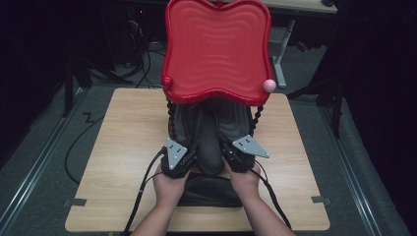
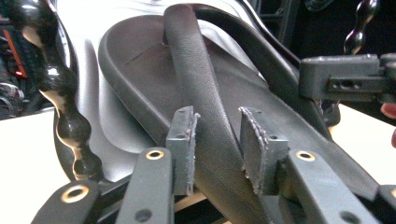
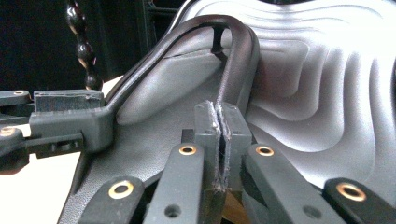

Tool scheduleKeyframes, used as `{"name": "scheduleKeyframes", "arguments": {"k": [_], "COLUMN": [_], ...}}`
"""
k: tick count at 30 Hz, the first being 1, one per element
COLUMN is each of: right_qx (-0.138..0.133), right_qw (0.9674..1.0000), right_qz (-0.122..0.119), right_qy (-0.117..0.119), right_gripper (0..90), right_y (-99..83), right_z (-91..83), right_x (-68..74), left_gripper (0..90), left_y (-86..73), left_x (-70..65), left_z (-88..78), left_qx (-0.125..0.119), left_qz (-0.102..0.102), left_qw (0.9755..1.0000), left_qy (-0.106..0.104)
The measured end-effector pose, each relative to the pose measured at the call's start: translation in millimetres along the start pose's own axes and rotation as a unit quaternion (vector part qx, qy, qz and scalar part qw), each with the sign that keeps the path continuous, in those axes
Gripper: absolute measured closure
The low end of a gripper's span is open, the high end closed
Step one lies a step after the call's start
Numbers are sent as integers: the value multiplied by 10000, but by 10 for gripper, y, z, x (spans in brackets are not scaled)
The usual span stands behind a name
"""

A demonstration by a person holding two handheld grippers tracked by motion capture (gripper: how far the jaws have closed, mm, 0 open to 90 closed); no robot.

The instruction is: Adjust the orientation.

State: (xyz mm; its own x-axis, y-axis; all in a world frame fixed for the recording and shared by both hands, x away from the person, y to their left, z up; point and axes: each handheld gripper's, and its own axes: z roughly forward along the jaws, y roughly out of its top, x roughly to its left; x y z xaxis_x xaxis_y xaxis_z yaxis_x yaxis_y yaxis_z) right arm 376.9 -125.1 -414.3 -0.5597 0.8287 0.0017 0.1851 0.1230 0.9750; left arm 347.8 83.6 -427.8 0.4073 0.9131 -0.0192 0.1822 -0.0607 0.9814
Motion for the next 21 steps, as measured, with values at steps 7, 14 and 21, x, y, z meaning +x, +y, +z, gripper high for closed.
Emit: {"name": "scheduleKeyframes", "arguments": {"k": [7, 14, 21], "right_qx": [9, -6, 320], "right_qw": [10000, 9989, 9941], "right_qz": [4, -277, -647], "right_qy": [42, 373, 808], "right_gripper": [722, 900, 900], "right_y": [41, -228, -510], "right_z": [105, -457, -670], "right_x": [-8, 167, 466], "left_gripper": [712, 728, 728], "left_y": [93, 92, 93], "left_x": [72, 63, 65], "left_z": [76, 95, 104], "left_qx": [20, -13, -26], "left_qz": [100, 119, 119], "left_qw": [9997, 9996, 9995], "left_qy": [231, 268, 286]}}
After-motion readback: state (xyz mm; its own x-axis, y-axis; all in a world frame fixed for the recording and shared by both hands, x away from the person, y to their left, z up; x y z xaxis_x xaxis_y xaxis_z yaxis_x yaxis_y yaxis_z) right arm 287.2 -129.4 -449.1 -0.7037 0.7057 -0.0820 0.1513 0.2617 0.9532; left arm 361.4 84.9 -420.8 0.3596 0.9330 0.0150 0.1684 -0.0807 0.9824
